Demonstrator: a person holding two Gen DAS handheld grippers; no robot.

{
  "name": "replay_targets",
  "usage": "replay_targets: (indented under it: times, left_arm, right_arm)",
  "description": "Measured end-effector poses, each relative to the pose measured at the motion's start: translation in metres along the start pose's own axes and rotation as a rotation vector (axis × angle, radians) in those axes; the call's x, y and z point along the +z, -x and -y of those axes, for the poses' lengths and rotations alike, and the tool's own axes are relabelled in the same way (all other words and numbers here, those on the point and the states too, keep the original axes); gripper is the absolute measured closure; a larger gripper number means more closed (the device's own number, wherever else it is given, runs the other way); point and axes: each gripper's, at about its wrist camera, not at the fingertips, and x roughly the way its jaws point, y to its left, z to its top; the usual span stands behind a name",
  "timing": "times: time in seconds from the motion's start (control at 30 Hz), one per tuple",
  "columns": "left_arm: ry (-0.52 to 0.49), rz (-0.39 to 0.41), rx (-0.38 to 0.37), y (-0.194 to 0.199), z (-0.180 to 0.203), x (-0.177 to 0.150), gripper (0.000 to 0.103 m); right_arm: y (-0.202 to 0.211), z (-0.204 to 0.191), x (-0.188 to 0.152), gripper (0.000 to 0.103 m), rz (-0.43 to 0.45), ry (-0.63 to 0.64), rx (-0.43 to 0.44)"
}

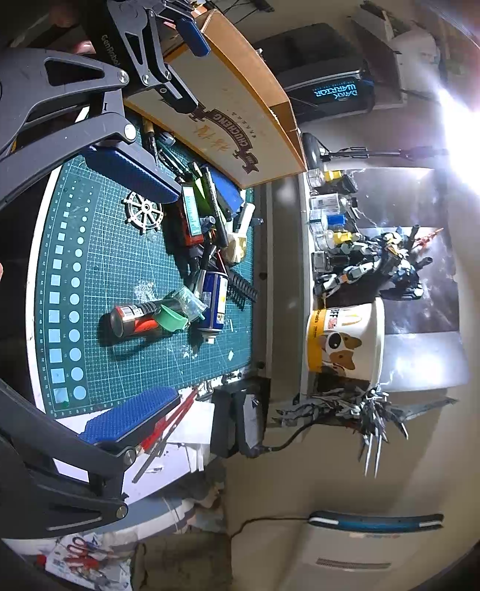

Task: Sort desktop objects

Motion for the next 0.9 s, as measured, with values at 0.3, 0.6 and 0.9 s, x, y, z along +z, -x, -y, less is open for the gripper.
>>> replay_targets:
  times: [0.3, 0.6, 0.9]
  left_arm:
    - [-0.013, -0.002, 0.001, -0.007, -0.002, -0.002, 0.000]
    - [-0.042, -0.039, 0.011, -0.013, 0.003, -0.004, 0.000]
    - [-0.051, -0.100, -0.046, -0.025, 0.006, -0.006, 0.000]
  right_arm:
    - [-0.013, -0.009, 0.008, 0.003, -0.015, 0.005, -0.011]
    - [-0.018, -0.009, 0.000, 0.003, -0.014, 0.012, 0.038]
    - [-0.022, -0.003, -0.005, 0.003, -0.022, 0.016, 0.074]
